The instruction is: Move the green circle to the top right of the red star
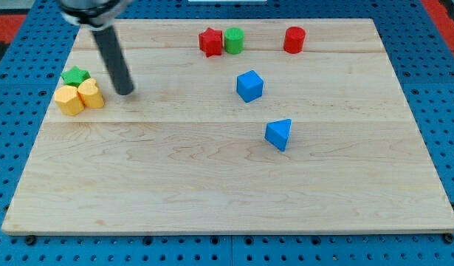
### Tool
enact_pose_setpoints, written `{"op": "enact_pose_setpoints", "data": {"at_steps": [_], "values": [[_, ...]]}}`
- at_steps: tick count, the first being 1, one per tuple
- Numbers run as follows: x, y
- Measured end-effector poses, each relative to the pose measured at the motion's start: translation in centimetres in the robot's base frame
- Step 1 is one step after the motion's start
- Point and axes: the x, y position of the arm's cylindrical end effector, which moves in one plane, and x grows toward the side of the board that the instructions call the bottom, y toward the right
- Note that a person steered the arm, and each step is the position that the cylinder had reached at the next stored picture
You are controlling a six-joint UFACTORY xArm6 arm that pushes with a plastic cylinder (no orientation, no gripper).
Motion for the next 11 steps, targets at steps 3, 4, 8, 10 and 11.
{"op": "enact_pose_setpoints", "data": {"at_steps": [3,4,8,10,11], "values": [[-4.1,16.2],[-6.8,17.4],[-13.7,19.9],[-17.0,17.8],[-14.9,17.2]]}}
